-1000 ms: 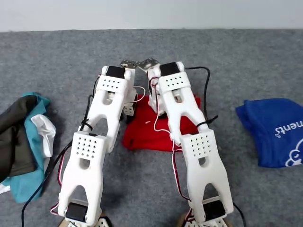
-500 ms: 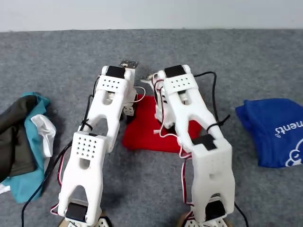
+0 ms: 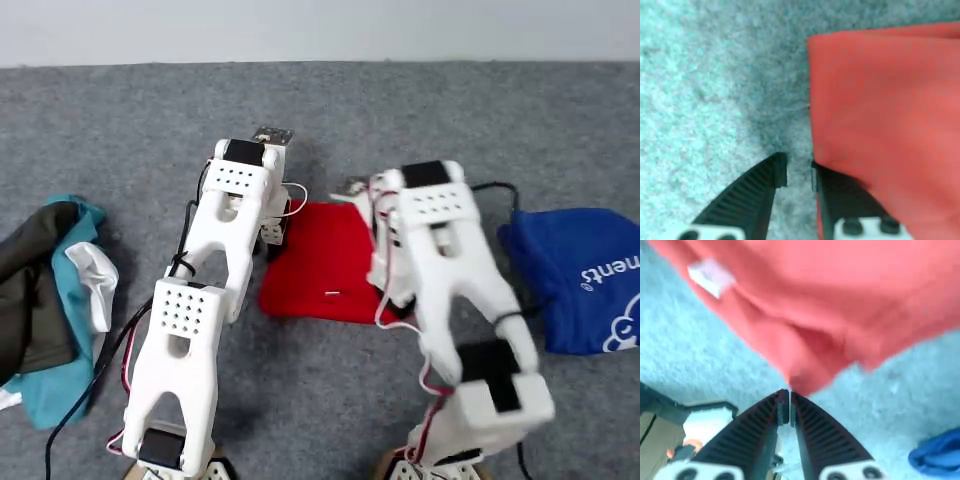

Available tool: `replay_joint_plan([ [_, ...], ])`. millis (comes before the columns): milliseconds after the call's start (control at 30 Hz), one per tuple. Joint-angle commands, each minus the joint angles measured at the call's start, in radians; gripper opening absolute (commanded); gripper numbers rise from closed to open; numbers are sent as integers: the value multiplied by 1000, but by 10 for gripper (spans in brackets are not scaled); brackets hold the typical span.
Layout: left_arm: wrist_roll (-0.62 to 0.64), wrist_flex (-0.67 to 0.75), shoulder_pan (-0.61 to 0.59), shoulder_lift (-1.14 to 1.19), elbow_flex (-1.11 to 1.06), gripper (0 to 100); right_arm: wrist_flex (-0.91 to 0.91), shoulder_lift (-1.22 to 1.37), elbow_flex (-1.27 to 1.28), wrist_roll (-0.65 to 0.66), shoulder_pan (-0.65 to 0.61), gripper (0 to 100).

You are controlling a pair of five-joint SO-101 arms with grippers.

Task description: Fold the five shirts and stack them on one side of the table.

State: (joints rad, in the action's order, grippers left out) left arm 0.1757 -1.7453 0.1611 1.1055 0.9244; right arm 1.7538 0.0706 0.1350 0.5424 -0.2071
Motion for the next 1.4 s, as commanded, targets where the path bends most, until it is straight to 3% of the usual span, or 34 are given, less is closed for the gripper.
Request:
replay_joint_plan([
  [0, 14, -12, -5, 15, 33, 97, 41, -173, 87, 54, 71, 9],
  [100, 14, -12, -5, 15, 33, 97, -24, -274, 92, 32, 111, 9],
  [267, 14, -12, -5, 15, 33, 97, -297, -295, 92, -160, 116, 9],
  [433, 14, -12, -5, 15, 33, 97, -440, -173, 92, -169, 16, 9],
  [633, 14, -12, -3, 15, 33, 97, -650, 47, 91, -157, -19, 9],
  [767, 14, -12, -3, 15, 33, 97, -642, 157, 94, -81, -19, 9],
  [933, 14, -12, -3, 15, 33, 97, -504, 128, 101, -75, -13, 9],
  [1367, 14, -12, -3, 15, 33, 97, -437, -384, 522, 12, 13, 9],
])
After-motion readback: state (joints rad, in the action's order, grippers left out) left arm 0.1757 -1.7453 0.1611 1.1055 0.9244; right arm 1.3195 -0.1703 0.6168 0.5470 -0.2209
